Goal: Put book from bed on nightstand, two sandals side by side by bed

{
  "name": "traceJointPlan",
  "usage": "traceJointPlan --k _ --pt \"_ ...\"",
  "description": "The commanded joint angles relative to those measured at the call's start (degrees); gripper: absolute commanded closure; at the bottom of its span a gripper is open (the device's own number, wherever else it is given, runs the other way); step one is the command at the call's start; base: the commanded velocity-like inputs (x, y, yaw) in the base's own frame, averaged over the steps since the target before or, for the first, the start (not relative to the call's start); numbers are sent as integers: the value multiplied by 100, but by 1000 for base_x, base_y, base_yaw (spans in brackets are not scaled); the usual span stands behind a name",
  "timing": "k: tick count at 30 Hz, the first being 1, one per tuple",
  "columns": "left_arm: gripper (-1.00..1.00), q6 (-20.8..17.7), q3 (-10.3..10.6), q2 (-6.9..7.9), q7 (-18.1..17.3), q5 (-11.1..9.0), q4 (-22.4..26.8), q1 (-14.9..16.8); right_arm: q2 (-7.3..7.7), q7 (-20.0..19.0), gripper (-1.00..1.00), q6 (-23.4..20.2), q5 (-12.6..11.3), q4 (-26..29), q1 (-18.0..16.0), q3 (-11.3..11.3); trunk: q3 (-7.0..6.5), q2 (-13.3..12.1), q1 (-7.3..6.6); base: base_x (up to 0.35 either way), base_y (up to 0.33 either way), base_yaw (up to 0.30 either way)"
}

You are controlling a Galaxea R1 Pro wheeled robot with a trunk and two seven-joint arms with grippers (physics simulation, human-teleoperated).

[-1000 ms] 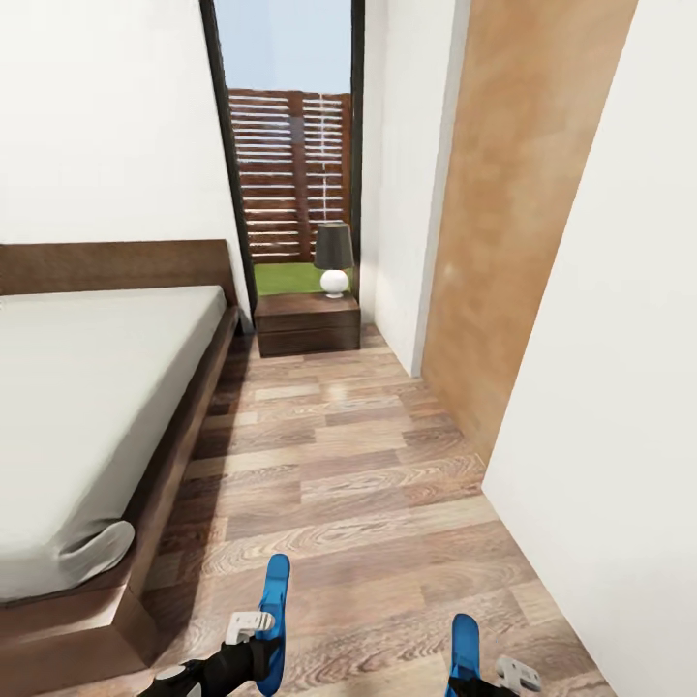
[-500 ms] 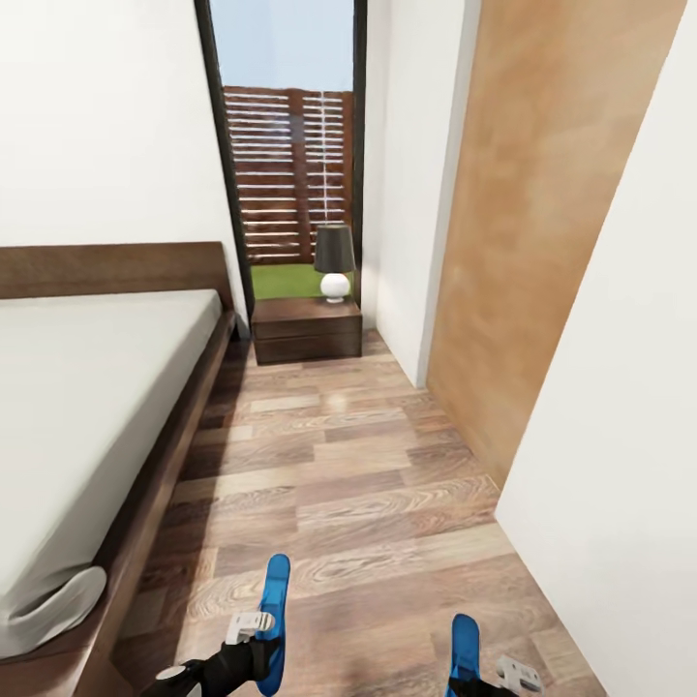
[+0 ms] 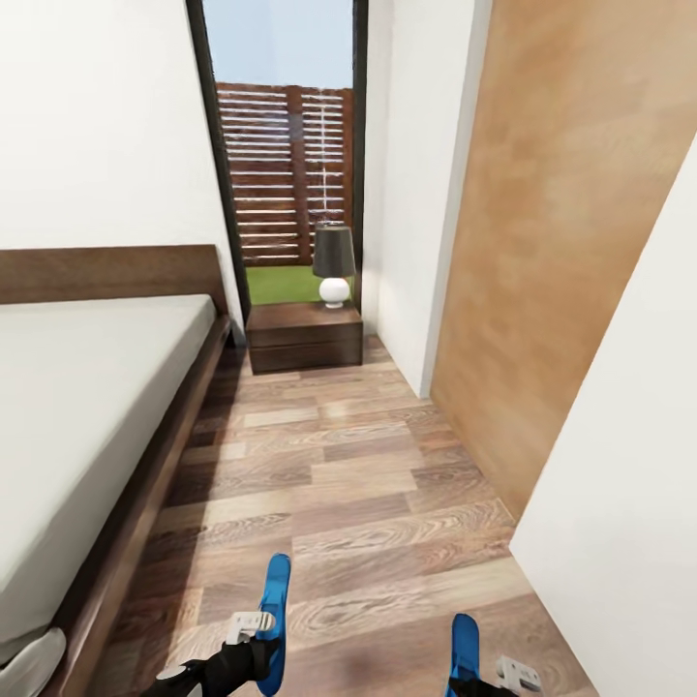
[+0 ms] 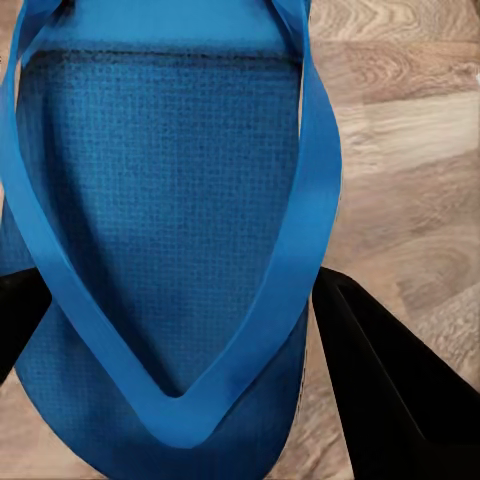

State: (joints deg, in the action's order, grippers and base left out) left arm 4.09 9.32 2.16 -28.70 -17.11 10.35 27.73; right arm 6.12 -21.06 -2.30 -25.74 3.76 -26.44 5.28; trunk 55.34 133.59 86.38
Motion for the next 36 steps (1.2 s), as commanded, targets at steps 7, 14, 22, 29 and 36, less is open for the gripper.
traceJointPlan --k 7,14,22,29,36 --pt "100 29 44 3 -13 -38 -4 4 3 -12 100 -24 -63 3 -2 43 5 2 2 332 0 0" --pt "100 28 44 3 -13 -38 -6 4 3 -12 100 -24 -63 2 -2 43 5 2 2 332 0 0" --pt "100 23 44 3 -13 -38 -7 4 3 -12 100 -23 -63 4 -2 43 5 2 2 332 0 0" --pt "100 27 44 3 -13 -38 -7 4 3 -12 100 -25 -65 7 -2 43 5 2 2 332 0 0" --pt "100 25 44 3 -13 -38 -7 4 3 -12 100 -25 -70 8 -2 43 5 2 2 332 0 0"
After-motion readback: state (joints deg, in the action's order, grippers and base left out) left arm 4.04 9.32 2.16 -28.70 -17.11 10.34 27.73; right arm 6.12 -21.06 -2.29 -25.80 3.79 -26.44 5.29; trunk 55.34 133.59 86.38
